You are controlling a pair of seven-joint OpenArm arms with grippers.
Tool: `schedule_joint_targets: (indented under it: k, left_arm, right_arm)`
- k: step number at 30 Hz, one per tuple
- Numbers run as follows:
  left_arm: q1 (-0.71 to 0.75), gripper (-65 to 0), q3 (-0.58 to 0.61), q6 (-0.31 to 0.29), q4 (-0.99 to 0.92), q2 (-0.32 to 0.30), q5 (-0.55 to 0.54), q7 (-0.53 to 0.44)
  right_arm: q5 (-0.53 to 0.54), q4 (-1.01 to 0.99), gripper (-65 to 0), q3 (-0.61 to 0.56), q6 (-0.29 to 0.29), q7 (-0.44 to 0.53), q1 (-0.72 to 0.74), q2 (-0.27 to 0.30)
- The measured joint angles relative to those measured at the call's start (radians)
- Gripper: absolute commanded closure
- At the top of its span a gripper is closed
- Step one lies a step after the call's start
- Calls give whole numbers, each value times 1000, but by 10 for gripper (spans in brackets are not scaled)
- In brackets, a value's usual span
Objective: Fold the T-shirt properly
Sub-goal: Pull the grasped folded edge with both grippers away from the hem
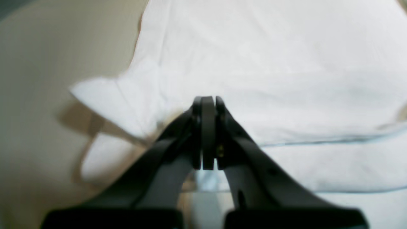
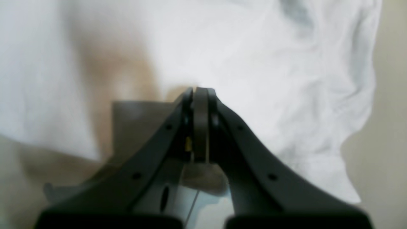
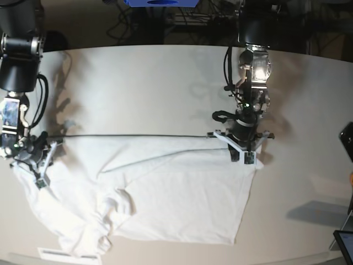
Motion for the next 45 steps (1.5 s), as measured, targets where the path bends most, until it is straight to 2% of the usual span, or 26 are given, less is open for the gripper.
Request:
schedule_joint_targets:
  k: [4,10,15,17,19,23,27,30,35,39,45]
  left_arm:
    - [-2,0,0,-4,-69,-4,-2,-49]
    - [-6,0,-2,-6,-108,-6,-5,-89]
    - [72,0,-21,-13,-29,-15,-7,-92]
    - [111,0,-51,-20,20,-14,-10,-73]
    - [147,0,-73,-21,64,-14,-9,-50]
    - [209,0,-88,-21,126,-17,-8,-41]
    - [279,0,-86,-19,193,-19,-7,-29]
    - [330,0,-84,-19,241,-20,-8,-19]
    - [423,0,-90,-3,338,-21,0,4]
    - [497,0,-92,0,415,-23,3,10]
    - [566,0,-92,4,484,-24,3,13]
  right_arm:
    - [17,-85,-9,0,0,91,-1,2]
    - [32,-103,-9,5,-6,136,-24,6]
    - [44,-67,-6,14,-11,155,-69,9]
    - [53,-20,-6,64,2,153,-115,1]
    - [71,22,-6,99,11,145,-157,0]
    - [62,109,-6,128,11,54,-204,-5]
    - [65,235,-6,157,8,56,-320,-8]
    - [55,306,-6,176,8,-9,-364,-13]
    - [35,428,-6,238,7,-56,-472,-35]
    - [20,501,-6,245,-4,-56,-557,-38]
    - [22,529,-7,278,0,-56,-591,-60]
